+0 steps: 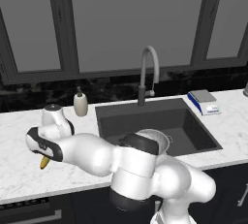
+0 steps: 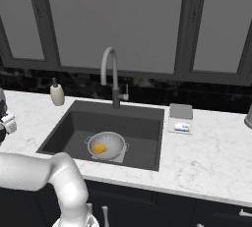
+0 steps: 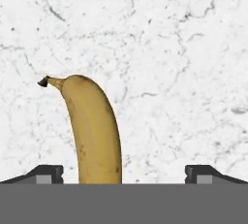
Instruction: Put the colander in the sink, put the mango, banana in the colander, and turn on the sink faucet and pour water over the colander.
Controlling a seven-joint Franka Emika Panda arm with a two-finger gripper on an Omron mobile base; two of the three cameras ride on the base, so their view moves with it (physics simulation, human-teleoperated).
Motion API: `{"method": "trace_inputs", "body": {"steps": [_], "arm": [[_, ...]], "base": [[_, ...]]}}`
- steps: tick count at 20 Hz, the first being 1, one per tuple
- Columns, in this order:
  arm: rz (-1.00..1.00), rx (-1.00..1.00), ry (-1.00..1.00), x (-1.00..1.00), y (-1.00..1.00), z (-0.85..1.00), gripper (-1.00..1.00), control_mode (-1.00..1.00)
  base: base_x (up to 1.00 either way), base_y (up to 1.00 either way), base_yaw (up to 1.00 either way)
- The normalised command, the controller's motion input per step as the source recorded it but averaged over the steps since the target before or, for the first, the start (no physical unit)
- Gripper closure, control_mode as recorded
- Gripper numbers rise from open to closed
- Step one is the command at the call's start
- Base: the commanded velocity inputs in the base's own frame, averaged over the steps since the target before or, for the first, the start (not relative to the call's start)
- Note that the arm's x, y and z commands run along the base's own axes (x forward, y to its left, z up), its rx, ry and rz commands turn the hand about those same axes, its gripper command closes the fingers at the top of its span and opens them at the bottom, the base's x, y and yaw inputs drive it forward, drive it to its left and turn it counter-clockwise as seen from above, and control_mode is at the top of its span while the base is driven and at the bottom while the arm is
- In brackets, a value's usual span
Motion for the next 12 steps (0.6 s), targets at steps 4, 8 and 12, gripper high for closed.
{"method": "trace_inputs", "body": {"steps": [4,8,12], "arm": [[0.0,0.0,0.02,0.13,0.2,-0.26,-1.0,-1.0],[0.0,0.0,0.0,0.01,0.16,-0.31,-1.0,-1.0],[0.0,0.0,0.0,-0.02,0.15,-0.31,-1.0,-1.0]], "base": [[0.0,0.0,0.0],[0.0,0.0,0.0],[0.0,0.0,0.0]]}}
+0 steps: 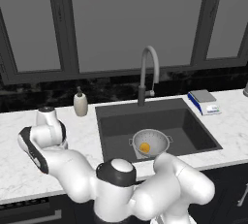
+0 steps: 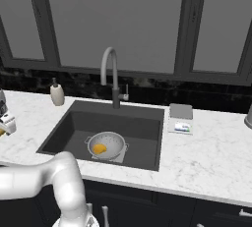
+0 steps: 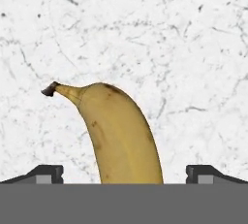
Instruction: Put the colander in the sink, put the mango, banana in the colander, and turn on the sink faucet and pour water over the colander.
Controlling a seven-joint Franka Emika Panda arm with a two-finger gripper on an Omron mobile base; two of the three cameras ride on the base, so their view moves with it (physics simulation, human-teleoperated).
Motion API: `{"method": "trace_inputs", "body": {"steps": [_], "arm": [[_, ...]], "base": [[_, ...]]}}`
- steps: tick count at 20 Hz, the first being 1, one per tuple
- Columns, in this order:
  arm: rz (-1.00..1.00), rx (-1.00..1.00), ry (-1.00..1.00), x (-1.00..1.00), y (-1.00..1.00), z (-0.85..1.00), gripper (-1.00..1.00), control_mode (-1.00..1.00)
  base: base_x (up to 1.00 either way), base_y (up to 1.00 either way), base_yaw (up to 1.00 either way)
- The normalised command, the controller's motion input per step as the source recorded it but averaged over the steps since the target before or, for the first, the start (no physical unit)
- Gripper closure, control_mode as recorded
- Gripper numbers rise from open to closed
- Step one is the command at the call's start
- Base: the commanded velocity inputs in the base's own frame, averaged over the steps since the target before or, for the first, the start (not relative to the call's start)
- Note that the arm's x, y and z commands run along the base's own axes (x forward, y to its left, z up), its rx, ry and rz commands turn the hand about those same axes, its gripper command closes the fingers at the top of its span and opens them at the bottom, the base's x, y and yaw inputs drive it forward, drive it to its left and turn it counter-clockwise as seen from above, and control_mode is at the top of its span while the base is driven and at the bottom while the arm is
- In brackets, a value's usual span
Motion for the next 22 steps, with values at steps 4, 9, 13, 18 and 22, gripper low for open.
{"method": "trace_inputs", "body": {"steps": [4,9,13,18,22], "arm": [[0.0,-0.01,0.0,-0.1,-0.01,-0.36,1.0,-1.0],[0.0,0.0,-0.04,-0.07,-0.31,-0.2,1.0,-1.0],[0.0,0.01,-0.2,-0.24,-0.62,-0.19,1.0,-1.0],[0.0,0.0,-0.07,-0.13,-0.68,0.12,1.0,-1.0],[-0.03,0.0,0.0,-0.05,-0.69,0.4,1.0,-1.0]], "base": [[0.0,0.0,0.0],[0.0,0.0,0.0],[0.0,0.0,0.0],[0.0,0.0,0.0],[0.0,0.0,0.0]]}}
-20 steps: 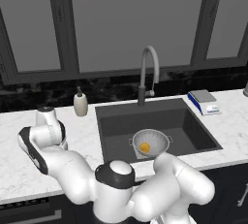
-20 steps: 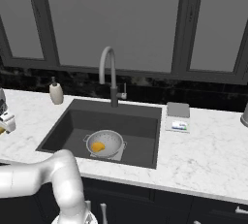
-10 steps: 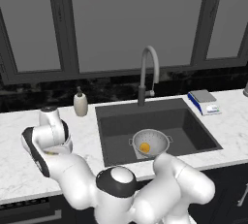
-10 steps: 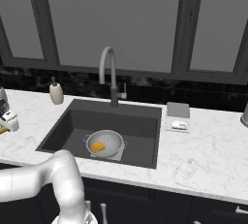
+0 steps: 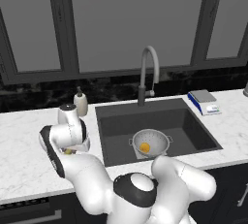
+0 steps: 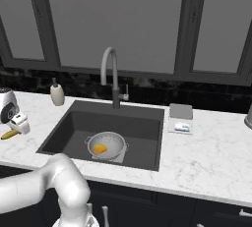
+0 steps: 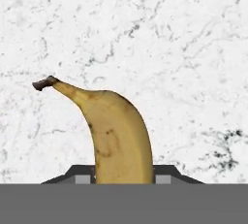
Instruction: Put the colander in the sink, put the mango, banana in the colander, and turn on the sink faucet and pour water over the colander.
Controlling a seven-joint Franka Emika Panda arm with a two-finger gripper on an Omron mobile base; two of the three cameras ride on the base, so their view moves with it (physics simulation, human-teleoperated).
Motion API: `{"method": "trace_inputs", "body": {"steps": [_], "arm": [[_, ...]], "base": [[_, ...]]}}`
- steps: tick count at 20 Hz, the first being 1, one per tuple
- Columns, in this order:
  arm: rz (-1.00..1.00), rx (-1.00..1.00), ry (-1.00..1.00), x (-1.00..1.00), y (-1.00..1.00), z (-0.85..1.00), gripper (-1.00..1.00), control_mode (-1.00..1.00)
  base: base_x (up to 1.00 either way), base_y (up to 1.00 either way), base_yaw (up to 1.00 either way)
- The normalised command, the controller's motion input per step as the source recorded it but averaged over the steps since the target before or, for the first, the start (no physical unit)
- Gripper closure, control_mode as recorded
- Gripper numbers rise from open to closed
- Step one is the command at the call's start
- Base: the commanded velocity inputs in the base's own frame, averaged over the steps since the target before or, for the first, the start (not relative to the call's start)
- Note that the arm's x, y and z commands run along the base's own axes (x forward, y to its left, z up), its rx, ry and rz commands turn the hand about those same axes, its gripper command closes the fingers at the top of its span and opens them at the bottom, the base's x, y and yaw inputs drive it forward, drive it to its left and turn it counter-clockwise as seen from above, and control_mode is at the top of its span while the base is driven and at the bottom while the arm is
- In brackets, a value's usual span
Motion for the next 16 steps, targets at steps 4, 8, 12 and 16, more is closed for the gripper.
{"method": "trace_inputs", "body": {"steps": [4,8,12,16], "arm": [[0.0,0.0,0.0,-0.12,-0.87,0.4,1.0,-1.0],[0.0,0.02,0.0,-0.09,-0.92,0.41,1.0,-1.0],[0.0,0.0,0.0,-0.13,-0.94,0.33,1.0,-1.0],[0.0,0.0,0.0,-0.16,-0.91,0.21,1.0,-1.0]], "base": [[0.0,0.0,0.0],[0.0,0.0,0.0],[0.0,0.0,0.0],[0.0,0.0,0.0]]}}
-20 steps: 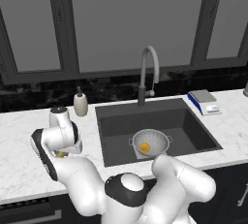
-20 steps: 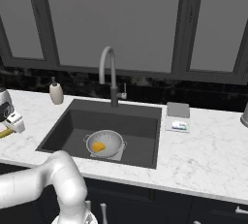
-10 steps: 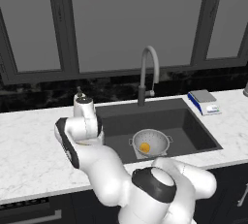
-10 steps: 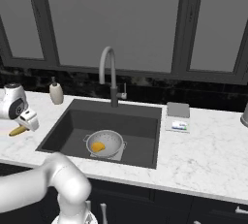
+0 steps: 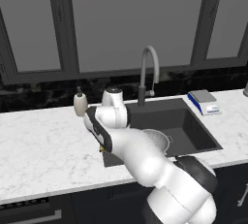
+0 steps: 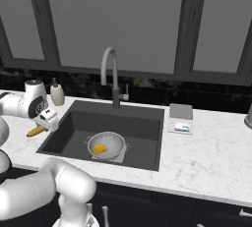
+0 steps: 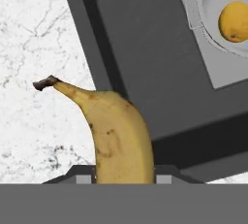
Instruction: Put the colander in the sink, put the mango, banana in the colander, and turn on the sink faucet and pour water over the colander.
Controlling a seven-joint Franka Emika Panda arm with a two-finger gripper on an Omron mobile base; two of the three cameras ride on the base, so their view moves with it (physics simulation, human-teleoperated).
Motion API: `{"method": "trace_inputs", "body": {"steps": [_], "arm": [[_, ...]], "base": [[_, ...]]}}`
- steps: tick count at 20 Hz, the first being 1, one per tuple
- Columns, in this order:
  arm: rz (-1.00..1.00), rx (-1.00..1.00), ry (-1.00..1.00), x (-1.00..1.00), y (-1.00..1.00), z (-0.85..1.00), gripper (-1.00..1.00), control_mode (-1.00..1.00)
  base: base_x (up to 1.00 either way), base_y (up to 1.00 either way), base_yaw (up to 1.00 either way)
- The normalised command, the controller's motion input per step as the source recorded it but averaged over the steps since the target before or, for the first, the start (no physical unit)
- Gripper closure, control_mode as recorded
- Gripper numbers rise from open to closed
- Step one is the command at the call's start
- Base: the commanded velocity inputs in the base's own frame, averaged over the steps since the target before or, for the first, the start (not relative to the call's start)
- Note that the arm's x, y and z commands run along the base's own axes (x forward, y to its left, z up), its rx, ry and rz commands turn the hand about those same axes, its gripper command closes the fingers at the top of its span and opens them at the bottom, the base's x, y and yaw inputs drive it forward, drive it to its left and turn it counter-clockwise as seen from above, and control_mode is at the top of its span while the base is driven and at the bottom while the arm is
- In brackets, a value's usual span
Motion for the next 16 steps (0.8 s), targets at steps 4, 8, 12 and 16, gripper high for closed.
{"method": "trace_inputs", "body": {"steps": [4,8,12,16], "arm": [[0.0,0.0,-0.06,-0.14,-0.86,0.18,1.0,-1.0],[0.0,0.0,-0.1,-0.09,-0.88,0.16,1.0,-1.0],[0.0,-0.01,-0.05,0.0,-0.78,0.07,1.0,-1.0],[0.0,-0.08,0.0,0.06,-0.63,-0.01,1.0,-1.0]], "base": [[0.0,0.0,0.0],[0.0,0.0,0.0],[0.0,0.0,0.0],[0.0,0.0,0.0]]}}
